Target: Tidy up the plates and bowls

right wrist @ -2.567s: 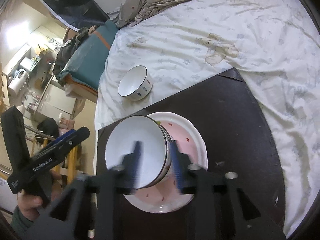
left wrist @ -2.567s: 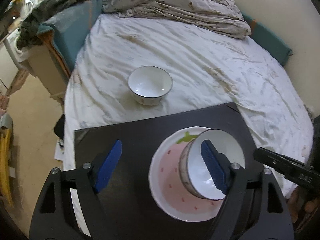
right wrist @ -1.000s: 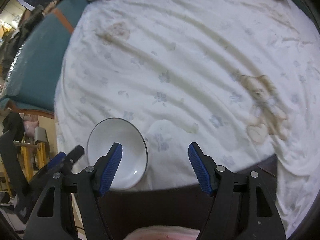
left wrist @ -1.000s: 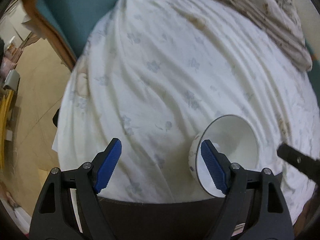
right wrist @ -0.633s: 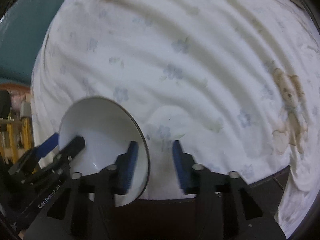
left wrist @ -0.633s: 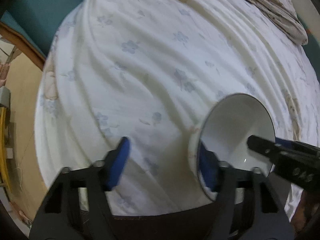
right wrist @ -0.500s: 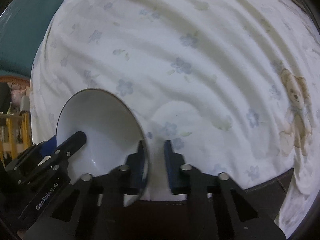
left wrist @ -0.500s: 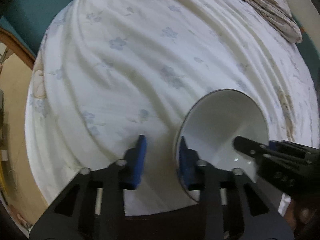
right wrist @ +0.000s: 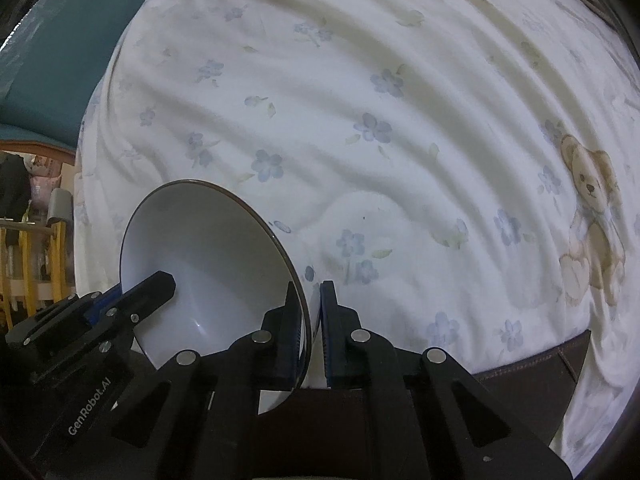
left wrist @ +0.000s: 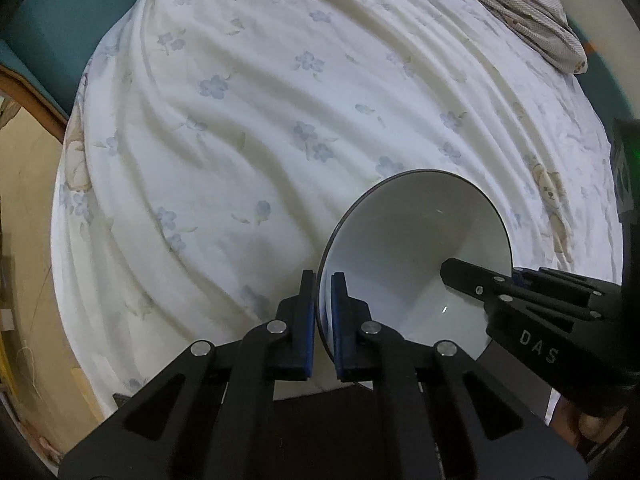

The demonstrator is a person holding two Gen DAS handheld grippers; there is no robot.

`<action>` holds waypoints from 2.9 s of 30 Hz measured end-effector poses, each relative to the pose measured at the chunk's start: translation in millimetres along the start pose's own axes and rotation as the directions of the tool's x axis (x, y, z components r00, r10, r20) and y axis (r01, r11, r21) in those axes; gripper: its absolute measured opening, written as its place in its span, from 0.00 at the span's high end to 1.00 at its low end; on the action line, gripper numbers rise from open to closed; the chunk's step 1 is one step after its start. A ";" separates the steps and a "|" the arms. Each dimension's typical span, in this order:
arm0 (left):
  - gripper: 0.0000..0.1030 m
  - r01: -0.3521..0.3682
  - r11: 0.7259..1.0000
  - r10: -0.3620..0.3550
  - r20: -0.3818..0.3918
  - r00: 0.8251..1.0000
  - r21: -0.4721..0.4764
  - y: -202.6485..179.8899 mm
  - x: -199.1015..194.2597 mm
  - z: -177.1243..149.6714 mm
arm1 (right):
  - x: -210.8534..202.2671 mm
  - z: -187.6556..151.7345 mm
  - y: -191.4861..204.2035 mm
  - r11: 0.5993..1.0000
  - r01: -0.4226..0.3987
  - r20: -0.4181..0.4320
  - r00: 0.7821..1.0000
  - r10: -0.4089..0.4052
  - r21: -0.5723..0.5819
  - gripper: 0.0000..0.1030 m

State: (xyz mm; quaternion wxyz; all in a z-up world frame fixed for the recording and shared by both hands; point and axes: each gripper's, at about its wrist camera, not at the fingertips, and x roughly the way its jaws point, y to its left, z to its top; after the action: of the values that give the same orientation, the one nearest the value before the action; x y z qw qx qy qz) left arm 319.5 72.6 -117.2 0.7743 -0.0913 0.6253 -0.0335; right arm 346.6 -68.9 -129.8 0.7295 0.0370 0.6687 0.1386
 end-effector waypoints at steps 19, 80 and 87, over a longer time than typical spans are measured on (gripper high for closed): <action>0.95 0.117 0.986 -0.132 0.127 0.983 0.122 -58.9 -127.8 -50.3 | -142.4 -86.2 -12.4 0.998 -0.064 0.145 0.987 0.067 -0.028 0.89; 0.93 0.109 0.983 -0.121 0.075 0.990 0.145 -94.9 -117.8 -184.4 | -123.2 -244.1 -77.0 0.927 -0.360 0.227 0.916 0.330 0.107 0.74; 0.92 0.111 0.984 -0.120 0.059 0.991 0.139 -92.4 -113.3 -183.8 | -123.7 -244.2 -80.7 0.915 -0.385 0.234 0.907 0.351 0.120 0.71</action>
State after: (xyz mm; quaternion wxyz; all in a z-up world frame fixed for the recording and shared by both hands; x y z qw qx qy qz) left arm 121.7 -17.6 -28.3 0.7960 -0.0757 0.5890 -0.1174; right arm 109.9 -209.5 -54.8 0.7505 0.2364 0.5787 0.2142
